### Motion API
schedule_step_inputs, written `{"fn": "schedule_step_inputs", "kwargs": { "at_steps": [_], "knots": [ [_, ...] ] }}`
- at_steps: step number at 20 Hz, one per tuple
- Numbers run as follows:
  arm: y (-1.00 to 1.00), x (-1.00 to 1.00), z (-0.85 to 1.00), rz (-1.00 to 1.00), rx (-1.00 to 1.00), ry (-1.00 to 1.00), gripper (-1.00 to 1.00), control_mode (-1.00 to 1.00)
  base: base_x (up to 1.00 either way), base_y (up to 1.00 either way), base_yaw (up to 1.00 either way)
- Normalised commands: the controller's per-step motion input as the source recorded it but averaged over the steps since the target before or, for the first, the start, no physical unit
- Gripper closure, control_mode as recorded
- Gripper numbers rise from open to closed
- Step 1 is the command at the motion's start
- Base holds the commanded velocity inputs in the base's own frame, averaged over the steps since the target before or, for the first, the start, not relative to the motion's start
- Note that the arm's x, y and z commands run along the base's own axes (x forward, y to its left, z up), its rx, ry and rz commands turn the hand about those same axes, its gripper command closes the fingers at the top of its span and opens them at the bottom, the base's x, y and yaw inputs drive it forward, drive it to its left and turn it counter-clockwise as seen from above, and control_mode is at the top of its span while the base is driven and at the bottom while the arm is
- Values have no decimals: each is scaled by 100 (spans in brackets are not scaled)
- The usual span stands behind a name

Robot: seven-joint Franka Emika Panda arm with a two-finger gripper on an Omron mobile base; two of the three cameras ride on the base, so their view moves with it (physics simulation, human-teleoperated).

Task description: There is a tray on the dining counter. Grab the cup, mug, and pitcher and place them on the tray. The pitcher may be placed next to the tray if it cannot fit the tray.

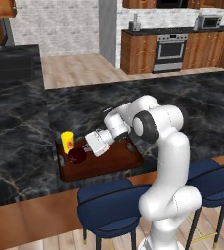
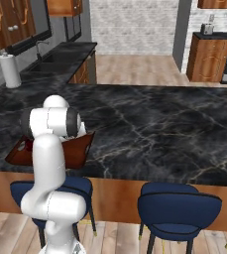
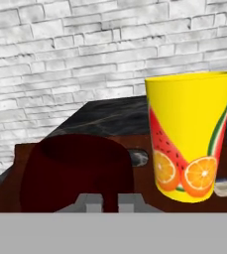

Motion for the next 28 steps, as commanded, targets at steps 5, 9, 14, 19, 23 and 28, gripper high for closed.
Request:
{"fn": "schedule_step_inputs", "kwargs": {
  "at_steps": [5, 9, 14, 19, 23, 28],
  "knots": [
    [0, 0, 0, 0, 0, 0, -100, -100, 0, 0, 0],
    [0, 0, 0, 0, 0, 0, -100, -100, 0, 0, 0],
    [0, 0, 0, 0, 0, 0, -100, -100, 0, 0, 0],
    [0, 0, 0, 0, 0, 0, -100, -100, 0, 0, 0],
    [0, -11, 0, 6, 0, 0, -100, -100, 0, 0, 0],
    [-4, -34, 0, 15, -1, 0, -100, -100, 0, 0, 0]
  ]
}}
